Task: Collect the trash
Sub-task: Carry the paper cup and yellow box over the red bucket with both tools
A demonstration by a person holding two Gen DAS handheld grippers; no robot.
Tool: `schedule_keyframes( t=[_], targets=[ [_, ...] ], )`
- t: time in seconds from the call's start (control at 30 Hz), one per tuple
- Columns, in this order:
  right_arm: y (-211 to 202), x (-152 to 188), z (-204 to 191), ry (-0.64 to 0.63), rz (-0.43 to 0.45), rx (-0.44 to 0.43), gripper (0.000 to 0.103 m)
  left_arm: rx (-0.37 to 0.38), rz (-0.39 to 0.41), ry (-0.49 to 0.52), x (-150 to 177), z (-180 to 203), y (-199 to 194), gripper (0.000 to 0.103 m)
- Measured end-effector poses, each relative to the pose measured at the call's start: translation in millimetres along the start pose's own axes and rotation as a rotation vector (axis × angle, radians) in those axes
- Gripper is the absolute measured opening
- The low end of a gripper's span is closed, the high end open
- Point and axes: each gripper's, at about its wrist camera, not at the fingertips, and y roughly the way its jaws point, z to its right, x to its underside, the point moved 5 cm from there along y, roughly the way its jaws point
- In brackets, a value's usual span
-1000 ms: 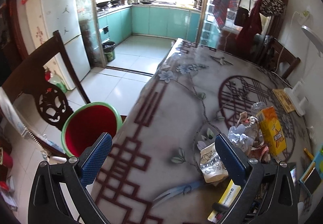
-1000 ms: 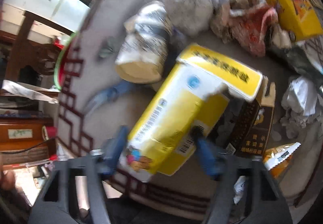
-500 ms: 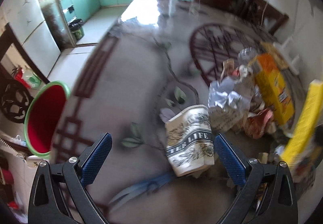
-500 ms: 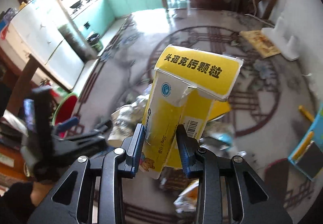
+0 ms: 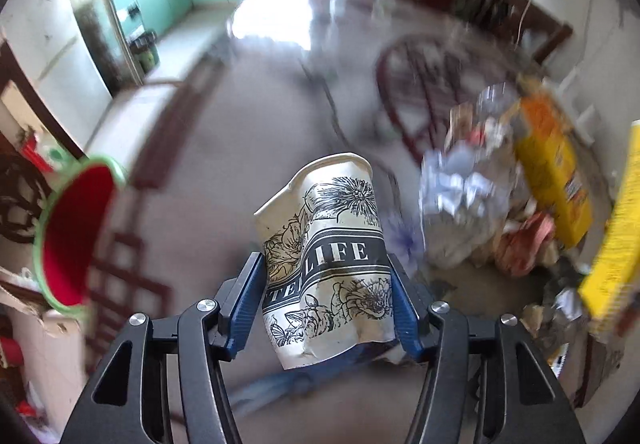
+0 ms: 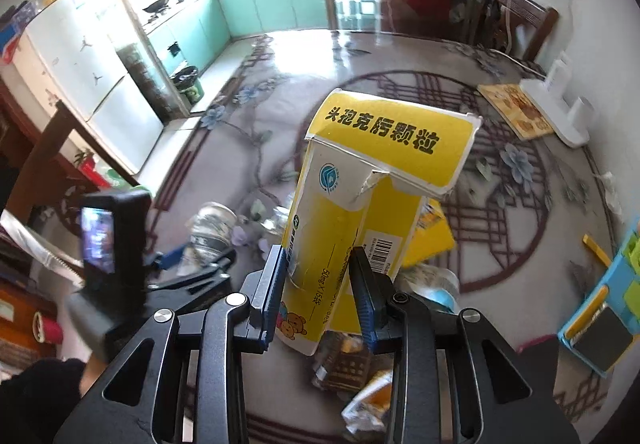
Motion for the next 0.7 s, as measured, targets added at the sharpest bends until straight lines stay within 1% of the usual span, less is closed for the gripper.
schedule_keyframes(
  t=[0.07, 0.17, 0.3, 0.37, 0.43, 0.5, 0.57, 0.6, 0.67, 0.7],
  targets=[
    [3, -7, -17, -0.035, 0.009, -0.005, 0.031, -0.024, 0.069, -0.025, -14, -20, -25, 0.057],
    [9, -18, -44, -0.084, 0.021, -0.017, 0.031, -0.064, 0.143, -0.076, -30, -56, -54, 0.057],
    [20, -35, -94, -0.153, 0.036, -0.059, 0.031, -0.122, 0.201, -0.135, -41, -113, -87, 0.058],
    [25, -40, -112, -0.177, 0.04, -0.08, 0.031, -0.163, 0.221, -0.164, -44, -148, -96, 0.058],
    [33, -45, -139, -0.214, 0.045, -0.098, 0.031, -0.194, 0.228, -0.192, -43, -181, -104, 0.058],
    [41, -48, -159, -0.242, 0.042, -0.113, 0.032, -0.219, 0.22, -0.22, -38, -214, -108, 0.058],
    [53, -52, -185, -0.273, 0.031, -0.129, 0.031, -0.243, 0.198, -0.254, -36, -246, -102, 0.058],
    [58, -52, -194, -0.284, 0.026, -0.135, 0.032, -0.25, 0.19, -0.265, -29, -258, -103, 0.058],
    [73, -55, -218, -0.31, 0.011, -0.149, 0.032, -0.267, 0.168, -0.284, -27, -284, -95, 0.058],
    [78, -56, -227, -0.322, 0.005, -0.153, 0.032, -0.273, 0.161, -0.288, -24, -291, -90, 0.058]
  ],
)
